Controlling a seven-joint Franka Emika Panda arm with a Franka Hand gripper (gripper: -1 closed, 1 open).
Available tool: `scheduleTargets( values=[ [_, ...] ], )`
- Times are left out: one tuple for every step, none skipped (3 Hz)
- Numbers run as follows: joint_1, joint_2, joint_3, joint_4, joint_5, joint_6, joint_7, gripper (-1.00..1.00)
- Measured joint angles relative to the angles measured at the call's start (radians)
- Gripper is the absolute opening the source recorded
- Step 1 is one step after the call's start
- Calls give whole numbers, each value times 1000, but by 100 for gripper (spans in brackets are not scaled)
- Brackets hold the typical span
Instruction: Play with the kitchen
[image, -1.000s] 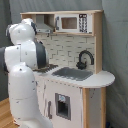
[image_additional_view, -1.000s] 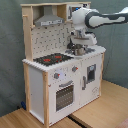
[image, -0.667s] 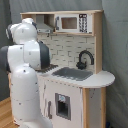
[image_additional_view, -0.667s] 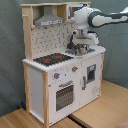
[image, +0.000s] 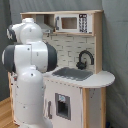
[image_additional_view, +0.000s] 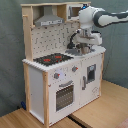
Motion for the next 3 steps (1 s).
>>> scheduleTargets(
  values=[
    [0,70,20,-58,-52,20,49,-100],
    [-1,130,23,-113,-108,47,97,-100],
    [-5,159,0,-148,-160,112,132,-100]
  ],
)
